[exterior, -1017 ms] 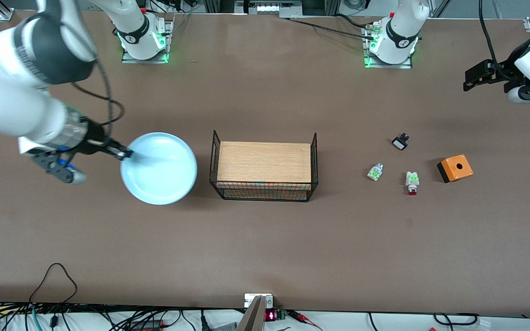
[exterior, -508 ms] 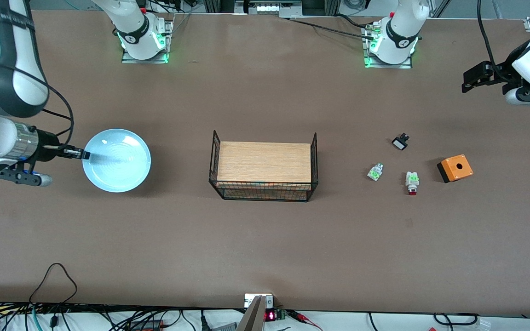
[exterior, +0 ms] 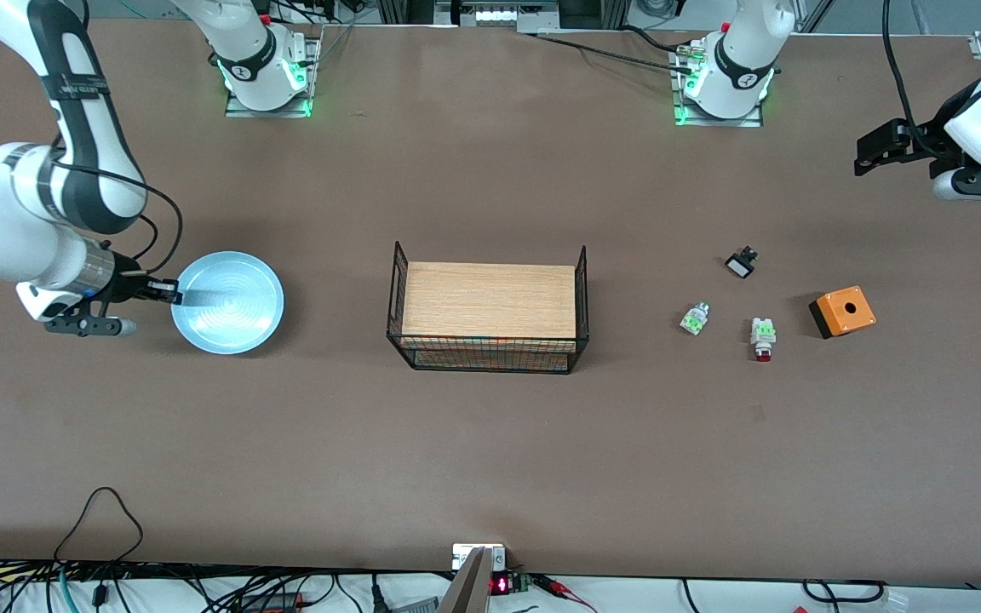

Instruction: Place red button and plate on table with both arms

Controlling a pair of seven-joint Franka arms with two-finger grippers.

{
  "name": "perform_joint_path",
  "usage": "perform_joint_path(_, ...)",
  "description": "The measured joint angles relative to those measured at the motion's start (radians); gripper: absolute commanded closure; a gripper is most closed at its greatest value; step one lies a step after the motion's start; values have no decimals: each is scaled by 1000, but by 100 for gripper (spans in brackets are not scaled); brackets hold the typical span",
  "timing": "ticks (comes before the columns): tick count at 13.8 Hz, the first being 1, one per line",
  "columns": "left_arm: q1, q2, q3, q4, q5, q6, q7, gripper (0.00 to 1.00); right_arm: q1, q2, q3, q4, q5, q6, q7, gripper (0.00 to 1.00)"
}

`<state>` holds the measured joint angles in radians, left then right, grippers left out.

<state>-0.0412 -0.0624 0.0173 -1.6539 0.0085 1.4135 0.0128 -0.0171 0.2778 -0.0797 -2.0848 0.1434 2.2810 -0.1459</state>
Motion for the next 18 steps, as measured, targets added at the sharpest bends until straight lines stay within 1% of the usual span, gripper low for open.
perform_joint_path(1,2,0,0,0,0,0,0,0,-2,1,0,-41,0,53,-18,100)
perform_joint_path(2,5,0,0,0,1,0,0,0,-5,3,1,-79,0,97,-27,92)
perform_joint_path(3,8,0,1,0,1,0,0,0,-7,5,1,-107,0,122,-31,45)
perform_joint_path(4,10,0,1,0,1,0,0,0,-9,9,1,-124,0,131,-32,0)
perform_joint_path(7,10,0,1,0,1,-1,0,0,-10,10,1,-125,0,125,-31,0)
perform_joint_path(8,10,0,1,0,1,-3,0,0,-9,3,2,-112,0,104,-28,0)
perform_joint_path(9,10,0,1,0,1,-3,0,0,-9,-11,3,-85,0,52,-17,0)
perform_joint_path(11,10,0,0,0,1,-4,0,0,-9,-43,7,4,0,-101,15,0)
perform_joint_path(14,10,0,0,0,1,-4,0,0,-5,-77,17,192,0,-339,72,0)
perform_joint_path(16,10,0,0,0,1,-4,0,0,8,-83,23,302,-4,-442,114,0)
perform_joint_path(18,11,0,0,0,1,-4,0,0,35,-83,26,386,-53,-506,163,0)
